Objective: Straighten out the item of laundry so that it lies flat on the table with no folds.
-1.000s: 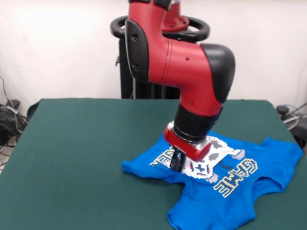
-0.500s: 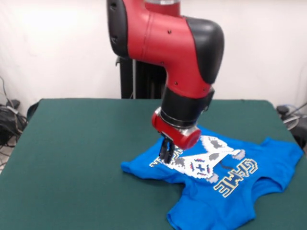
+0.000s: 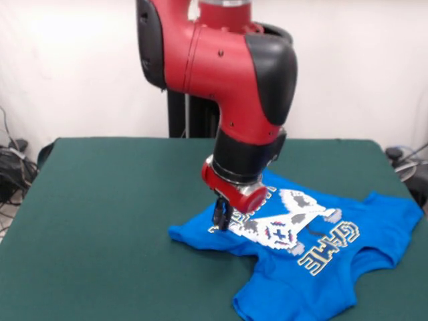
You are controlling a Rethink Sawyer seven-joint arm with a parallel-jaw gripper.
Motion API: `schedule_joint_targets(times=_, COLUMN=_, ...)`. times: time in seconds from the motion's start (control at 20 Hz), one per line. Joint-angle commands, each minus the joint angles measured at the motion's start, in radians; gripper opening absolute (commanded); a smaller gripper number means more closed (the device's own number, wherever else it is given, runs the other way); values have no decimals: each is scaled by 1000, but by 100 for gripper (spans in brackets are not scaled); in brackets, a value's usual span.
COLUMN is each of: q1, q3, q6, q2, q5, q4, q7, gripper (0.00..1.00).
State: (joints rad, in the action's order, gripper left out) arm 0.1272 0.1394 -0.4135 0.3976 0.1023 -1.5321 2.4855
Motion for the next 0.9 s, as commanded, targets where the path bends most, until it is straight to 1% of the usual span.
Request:
schedule_joint_targets(times=0.05, q1=-17, q3=-10, q6=99, q2=-146, q5=-4, q4=-6, q7=131, gripper=0)
schedule_joint_targets(times=0.3, q1=-52, q3=41, q6=109, q2=-188, q5=-11, q4=13, q7=149, gripper=0)
schedule_joint_targets(times=0.5, q1=-64, q3=57, q6=114, q2=-195, q5=-18, q4=3, q7=146, gripper=0)
schedule_joint_targets(times=0.65, q1=-84, q3=83, q6=89, q2=-193, q5=-28, q4=12, q7=155, gripper=0)
schedule_joint_targets(times=0.8, q1=-149, q3=162, q6=60, q2=-210, q5=-41, q4=34, q7=199, gripper=0)
schedule_joint_targets(times=0.9, q1=-212, q3=257, q6=34, q2=-246, q5=-46, q4=72, q7=239, gripper=0)
